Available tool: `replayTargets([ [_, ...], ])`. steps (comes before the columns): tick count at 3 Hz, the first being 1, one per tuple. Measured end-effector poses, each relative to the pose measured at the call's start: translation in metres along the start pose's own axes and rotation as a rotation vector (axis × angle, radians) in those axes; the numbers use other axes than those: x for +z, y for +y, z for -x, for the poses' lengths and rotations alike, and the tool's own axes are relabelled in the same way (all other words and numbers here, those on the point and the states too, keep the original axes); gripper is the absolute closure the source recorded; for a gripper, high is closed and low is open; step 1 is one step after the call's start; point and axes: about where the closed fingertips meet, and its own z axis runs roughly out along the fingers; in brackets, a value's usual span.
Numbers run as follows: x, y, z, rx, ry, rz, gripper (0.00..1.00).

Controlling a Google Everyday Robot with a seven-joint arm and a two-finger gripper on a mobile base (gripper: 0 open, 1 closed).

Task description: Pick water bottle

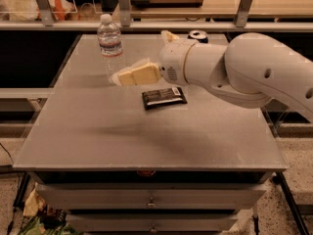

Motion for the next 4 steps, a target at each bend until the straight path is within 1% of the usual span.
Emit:
replayTargets([
  [1, 0.032, 0.002, -0.004, 0.043, -0.018, -0.029, 0.0],
  [2, 0.056, 0.005, -0.008, 0.077, -0.019, -0.042, 0.0],
  [3, 0.076, 0.011, -0.01, 0.109, -0.032, -0.031, 0.0],
  [4, 0.094, 0.013, -0.011, 0.129, -0.047, -0.032, 0.0],
])
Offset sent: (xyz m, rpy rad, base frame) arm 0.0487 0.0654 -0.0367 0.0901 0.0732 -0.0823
